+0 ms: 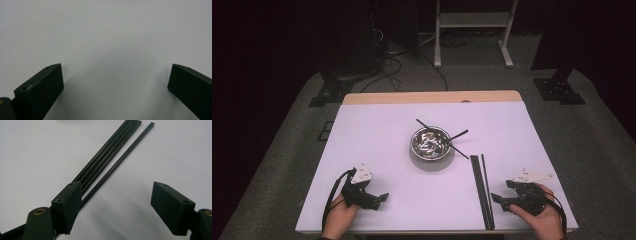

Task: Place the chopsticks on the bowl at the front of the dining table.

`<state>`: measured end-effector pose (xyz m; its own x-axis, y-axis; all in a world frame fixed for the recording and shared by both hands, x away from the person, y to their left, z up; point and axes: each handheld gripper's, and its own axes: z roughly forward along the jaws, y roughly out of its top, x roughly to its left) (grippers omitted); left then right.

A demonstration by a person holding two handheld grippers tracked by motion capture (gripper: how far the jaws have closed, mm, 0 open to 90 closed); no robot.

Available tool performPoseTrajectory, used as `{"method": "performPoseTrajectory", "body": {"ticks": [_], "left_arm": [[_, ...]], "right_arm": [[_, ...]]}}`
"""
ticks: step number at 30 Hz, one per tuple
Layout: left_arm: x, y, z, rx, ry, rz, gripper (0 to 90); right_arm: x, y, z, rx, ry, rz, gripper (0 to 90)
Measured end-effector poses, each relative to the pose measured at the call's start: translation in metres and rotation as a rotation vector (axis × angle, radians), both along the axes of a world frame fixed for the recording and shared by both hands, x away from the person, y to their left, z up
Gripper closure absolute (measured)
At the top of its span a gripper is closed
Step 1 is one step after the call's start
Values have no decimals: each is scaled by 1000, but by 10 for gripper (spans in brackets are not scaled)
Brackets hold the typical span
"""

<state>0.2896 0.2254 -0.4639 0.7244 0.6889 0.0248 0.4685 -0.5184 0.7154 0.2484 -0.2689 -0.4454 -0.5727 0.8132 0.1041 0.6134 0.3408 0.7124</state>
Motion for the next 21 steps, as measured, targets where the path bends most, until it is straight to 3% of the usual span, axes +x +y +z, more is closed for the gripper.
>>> {"method": "performPoseTrajectory", "body": {"ticks": [11, 21], "left_arm": [[0, 0, 0, 0, 0, 0, 0], [0, 0, 0, 0, 0, 0, 0]], "right_arm": [[-16, 6, -6, -25, 13, 21, 224], [-17, 12, -9, -59, 10, 32, 201]]}}
